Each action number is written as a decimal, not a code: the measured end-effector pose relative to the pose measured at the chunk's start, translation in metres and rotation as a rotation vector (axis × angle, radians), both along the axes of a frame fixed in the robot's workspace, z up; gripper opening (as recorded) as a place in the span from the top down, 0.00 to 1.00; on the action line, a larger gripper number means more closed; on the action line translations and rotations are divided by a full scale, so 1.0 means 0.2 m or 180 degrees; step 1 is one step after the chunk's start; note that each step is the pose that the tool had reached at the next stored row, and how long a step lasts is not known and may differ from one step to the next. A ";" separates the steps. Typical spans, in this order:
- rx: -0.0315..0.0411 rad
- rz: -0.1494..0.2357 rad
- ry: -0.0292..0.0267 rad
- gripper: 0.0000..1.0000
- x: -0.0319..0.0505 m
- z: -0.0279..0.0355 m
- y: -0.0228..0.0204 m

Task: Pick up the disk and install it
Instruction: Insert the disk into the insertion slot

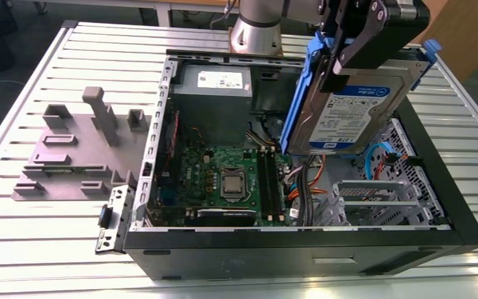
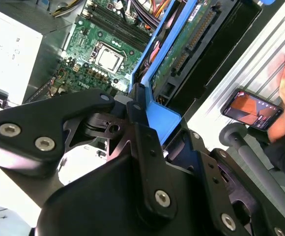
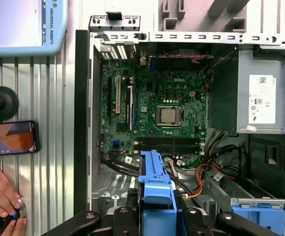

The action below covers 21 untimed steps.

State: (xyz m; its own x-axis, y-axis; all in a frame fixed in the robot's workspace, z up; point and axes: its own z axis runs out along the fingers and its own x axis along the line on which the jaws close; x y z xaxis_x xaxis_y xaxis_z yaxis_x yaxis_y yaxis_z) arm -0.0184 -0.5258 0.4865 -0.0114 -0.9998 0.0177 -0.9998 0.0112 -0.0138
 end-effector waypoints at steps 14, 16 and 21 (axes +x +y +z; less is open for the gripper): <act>0.0001 0.0000 0.0000 0.64 0.000 -0.005 -0.040; 0.0001 0.0000 0.0000 0.64 0.000 -0.007 -0.059; 0.0001 0.0000 0.0000 0.64 0.043 -0.015 -0.077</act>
